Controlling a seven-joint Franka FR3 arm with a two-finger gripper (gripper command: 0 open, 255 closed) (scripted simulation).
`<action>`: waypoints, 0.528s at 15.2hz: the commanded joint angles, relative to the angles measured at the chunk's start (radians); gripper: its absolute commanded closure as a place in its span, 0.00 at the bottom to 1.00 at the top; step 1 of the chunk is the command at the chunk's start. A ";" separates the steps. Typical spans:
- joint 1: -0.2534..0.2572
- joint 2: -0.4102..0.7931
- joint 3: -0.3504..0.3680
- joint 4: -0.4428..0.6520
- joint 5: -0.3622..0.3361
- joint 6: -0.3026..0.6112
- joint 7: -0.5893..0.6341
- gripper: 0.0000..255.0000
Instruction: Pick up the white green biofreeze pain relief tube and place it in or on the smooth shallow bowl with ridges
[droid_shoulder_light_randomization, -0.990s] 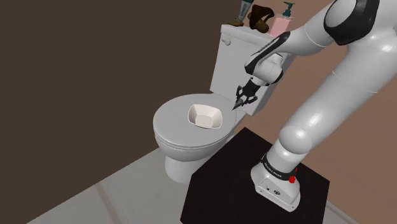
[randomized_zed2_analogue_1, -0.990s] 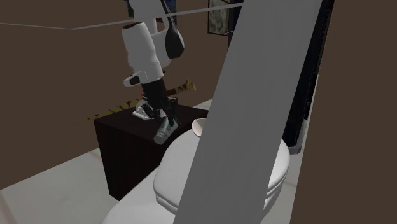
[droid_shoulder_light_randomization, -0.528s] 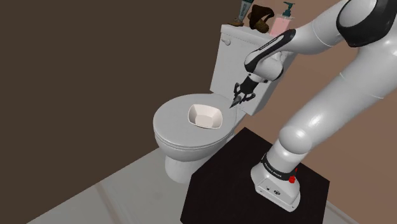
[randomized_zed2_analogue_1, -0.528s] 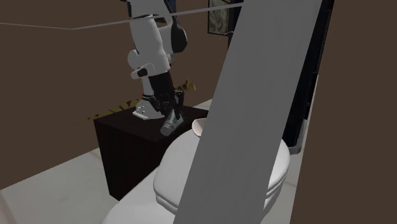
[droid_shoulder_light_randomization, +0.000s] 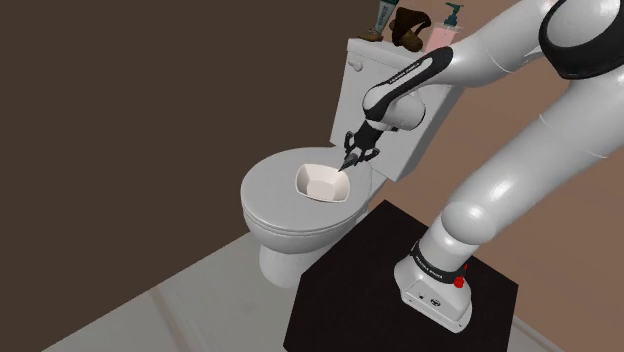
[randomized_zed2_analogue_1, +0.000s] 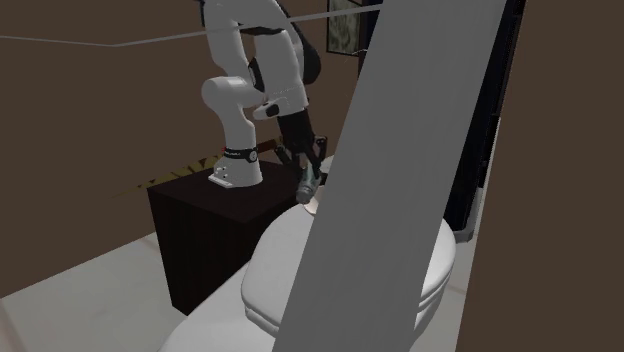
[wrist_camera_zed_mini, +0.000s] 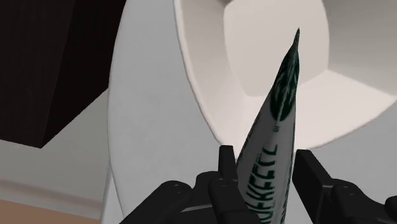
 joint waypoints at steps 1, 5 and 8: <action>0.022 -0.007 0.044 -0.010 -0.001 0.014 0.068 1.00; 0.075 0.013 0.126 -0.001 0.014 0.043 0.186 1.00; 0.108 0.044 0.162 0.010 0.034 0.071 0.233 1.00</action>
